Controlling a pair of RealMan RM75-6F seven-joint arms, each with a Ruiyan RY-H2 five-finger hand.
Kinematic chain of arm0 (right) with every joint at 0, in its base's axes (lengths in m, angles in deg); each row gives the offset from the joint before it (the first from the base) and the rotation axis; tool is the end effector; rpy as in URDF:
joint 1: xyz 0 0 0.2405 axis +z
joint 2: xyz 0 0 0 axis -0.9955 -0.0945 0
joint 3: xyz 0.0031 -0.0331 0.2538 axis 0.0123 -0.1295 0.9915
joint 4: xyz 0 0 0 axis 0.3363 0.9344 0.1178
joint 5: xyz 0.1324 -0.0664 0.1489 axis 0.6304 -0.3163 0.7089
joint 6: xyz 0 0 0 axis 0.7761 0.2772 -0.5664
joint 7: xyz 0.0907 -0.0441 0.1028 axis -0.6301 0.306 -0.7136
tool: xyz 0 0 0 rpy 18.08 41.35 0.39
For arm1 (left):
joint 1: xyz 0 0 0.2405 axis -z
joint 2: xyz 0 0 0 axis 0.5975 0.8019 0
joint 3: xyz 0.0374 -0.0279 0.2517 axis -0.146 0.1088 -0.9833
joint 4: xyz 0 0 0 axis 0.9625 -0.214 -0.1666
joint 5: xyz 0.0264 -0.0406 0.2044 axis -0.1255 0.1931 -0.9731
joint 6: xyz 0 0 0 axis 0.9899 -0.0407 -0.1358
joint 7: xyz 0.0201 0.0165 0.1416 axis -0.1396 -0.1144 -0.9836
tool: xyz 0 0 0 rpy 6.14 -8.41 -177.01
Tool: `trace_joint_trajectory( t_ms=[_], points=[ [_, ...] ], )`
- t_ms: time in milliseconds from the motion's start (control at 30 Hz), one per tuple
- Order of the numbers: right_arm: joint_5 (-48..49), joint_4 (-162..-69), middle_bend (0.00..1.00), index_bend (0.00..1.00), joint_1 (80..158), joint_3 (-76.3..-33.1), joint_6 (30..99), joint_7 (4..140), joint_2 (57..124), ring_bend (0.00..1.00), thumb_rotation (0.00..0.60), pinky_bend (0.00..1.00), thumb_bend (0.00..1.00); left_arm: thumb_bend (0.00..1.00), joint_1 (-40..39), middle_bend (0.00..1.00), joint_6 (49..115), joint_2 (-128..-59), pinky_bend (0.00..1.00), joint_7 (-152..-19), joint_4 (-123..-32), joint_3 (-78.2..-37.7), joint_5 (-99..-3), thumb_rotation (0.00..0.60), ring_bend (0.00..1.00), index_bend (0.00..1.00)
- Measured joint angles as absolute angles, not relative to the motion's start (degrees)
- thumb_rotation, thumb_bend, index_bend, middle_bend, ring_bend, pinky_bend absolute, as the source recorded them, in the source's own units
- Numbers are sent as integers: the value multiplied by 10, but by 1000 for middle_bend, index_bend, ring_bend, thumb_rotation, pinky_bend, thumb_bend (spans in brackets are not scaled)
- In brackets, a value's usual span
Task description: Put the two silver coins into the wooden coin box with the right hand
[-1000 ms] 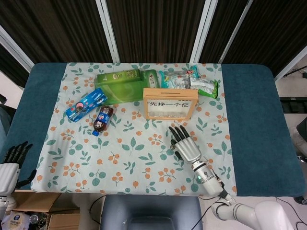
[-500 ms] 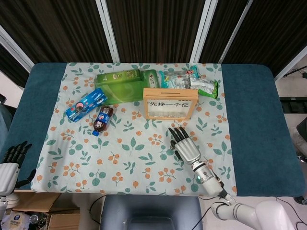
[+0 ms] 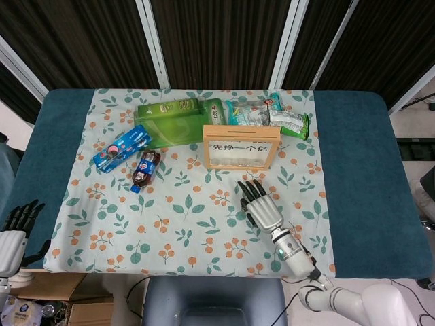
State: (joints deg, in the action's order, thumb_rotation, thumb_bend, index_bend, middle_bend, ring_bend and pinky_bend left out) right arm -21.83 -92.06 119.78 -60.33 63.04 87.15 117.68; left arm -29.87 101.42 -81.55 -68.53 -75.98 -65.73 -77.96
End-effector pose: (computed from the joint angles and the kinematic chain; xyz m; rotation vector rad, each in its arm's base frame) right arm -0.1991 -0.3160 -0.0956 1.9230 -0.6411 0.8743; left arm -0.3644 0.1894 0.1495 -1.4333 -0.9393 -0.9240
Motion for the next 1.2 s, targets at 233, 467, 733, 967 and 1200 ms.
trace_joint_trajectory(
  t_ms=[233, 467, 733, 967, 1200],
  points=[
    [-217, -916, 55, 588, 1199, -602, 629, 873, 1180, 0, 600, 0, 433, 352, -299, 0, 1014, -816, 0, -684, -759, -657, -779, 600, 0, 0],
    [-217, -910, 58, 611, 1200, -602, 627, 870, 1184, 0, 600, 0, 433, 352, -298, 0, 1012, -817, 0, -682, -756, -657, -778, 600, 0, 0],
    [-223, -896, 75, 656, 1200, -603, 638, 870, 1190, 0, 600, 0, 434, 354, -297, 0, 1012, -820, 0, -676, -750, -657, -780, 600, 0, 0],
    [-229, -888, 85, 623, 1201, -602, 649, 865, 1195, 0, 600, 0, 434, 353, -296, 0, 1013, -822, 0, -670, -746, -657, -782, 600, 0, 0],
    [-234, -880, 101, 622, 1205, -601, 652, 858, 1200, 0, 600, 0, 436, 352, -297, 0, 1016, -822, 1, -664, -746, -658, -783, 600, 0, 0]
  ],
)
